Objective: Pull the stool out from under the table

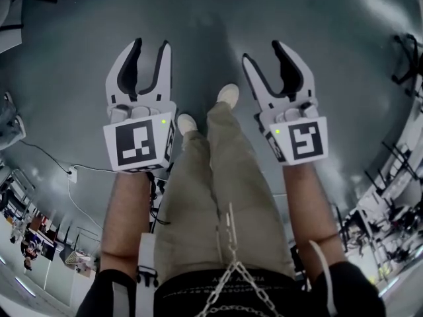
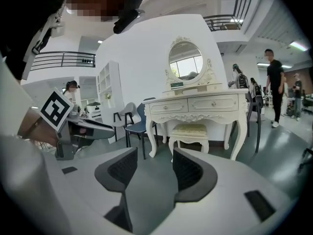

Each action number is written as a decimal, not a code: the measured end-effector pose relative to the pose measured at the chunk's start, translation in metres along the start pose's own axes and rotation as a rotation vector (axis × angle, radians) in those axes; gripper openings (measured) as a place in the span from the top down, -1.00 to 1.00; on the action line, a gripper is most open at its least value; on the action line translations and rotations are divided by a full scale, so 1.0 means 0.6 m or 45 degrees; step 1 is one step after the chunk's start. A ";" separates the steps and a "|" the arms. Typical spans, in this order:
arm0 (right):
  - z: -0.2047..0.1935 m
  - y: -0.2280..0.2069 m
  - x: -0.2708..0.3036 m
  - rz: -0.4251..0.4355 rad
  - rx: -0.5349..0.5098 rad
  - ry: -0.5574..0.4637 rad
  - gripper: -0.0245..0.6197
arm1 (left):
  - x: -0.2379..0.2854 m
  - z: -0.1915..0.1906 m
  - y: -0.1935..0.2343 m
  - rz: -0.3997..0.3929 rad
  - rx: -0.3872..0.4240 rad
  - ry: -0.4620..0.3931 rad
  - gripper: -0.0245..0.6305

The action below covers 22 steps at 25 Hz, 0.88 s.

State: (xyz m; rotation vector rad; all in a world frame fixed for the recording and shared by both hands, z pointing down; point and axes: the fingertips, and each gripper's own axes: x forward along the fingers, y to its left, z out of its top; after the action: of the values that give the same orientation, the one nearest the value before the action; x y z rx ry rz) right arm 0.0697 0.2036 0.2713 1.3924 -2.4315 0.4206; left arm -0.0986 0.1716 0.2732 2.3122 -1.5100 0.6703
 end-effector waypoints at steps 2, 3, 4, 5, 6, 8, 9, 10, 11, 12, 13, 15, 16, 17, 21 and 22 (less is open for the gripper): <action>0.005 -0.005 0.004 0.023 0.003 -0.002 0.29 | 0.007 0.009 -0.001 0.009 -0.003 -0.002 0.44; 0.009 -0.008 0.004 0.034 0.001 -0.005 0.29 | 0.009 0.015 -0.003 0.016 -0.006 -0.005 0.44; 0.012 -0.013 0.004 0.043 -0.002 -0.006 0.29 | 0.011 0.021 -0.005 0.025 -0.010 -0.009 0.44; 0.014 -0.019 0.004 0.051 -0.001 -0.005 0.29 | 0.012 0.027 -0.007 0.034 -0.014 -0.015 0.44; 0.015 -0.023 0.005 0.057 0.001 -0.003 0.29 | 0.014 0.032 -0.007 0.043 -0.017 -0.022 0.44; 0.017 -0.030 0.012 0.074 -0.003 -0.005 0.29 | 0.017 0.036 -0.002 0.065 -0.027 -0.033 0.44; 0.018 -0.032 0.016 0.083 -0.011 -0.008 0.29 | 0.018 0.035 0.002 0.077 -0.035 -0.034 0.44; 0.019 -0.034 0.021 0.089 -0.017 -0.010 0.29 | 0.019 0.033 0.005 0.085 -0.045 -0.034 0.44; 0.020 -0.038 0.023 0.091 -0.015 -0.009 0.29 | 0.020 0.031 0.006 0.090 -0.054 -0.031 0.44; 0.020 -0.041 0.025 0.089 -0.004 -0.006 0.29 | 0.020 0.029 0.007 0.092 -0.058 -0.026 0.44; 0.020 -0.043 0.026 0.084 0.012 -0.002 0.29 | 0.020 0.028 0.007 0.092 -0.055 -0.021 0.44; 0.017 -0.045 0.030 0.074 0.038 0.009 0.29 | 0.022 0.025 0.010 0.084 -0.047 -0.015 0.44; 0.014 -0.045 0.035 0.067 0.044 0.017 0.29 | 0.025 0.022 0.013 0.080 -0.048 -0.014 0.44; 0.011 -0.044 0.040 0.058 0.046 0.024 0.29 | 0.030 0.019 0.017 0.074 -0.049 -0.014 0.44; 0.011 -0.040 0.059 0.044 0.041 0.034 0.29 | 0.052 0.005 0.028 0.057 -0.066 -0.001 0.44; 0.016 -0.042 0.063 0.041 0.038 0.030 0.29 | 0.058 0.010 0.027 0.053 -0.064 -0.004 0.44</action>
State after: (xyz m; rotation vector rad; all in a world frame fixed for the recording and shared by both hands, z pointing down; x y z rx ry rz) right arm 0.0723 0.1580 0.2800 1.3544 -2.4414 0.4803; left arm -0.1006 0.1351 0.2868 2.2516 -1.5624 0.6324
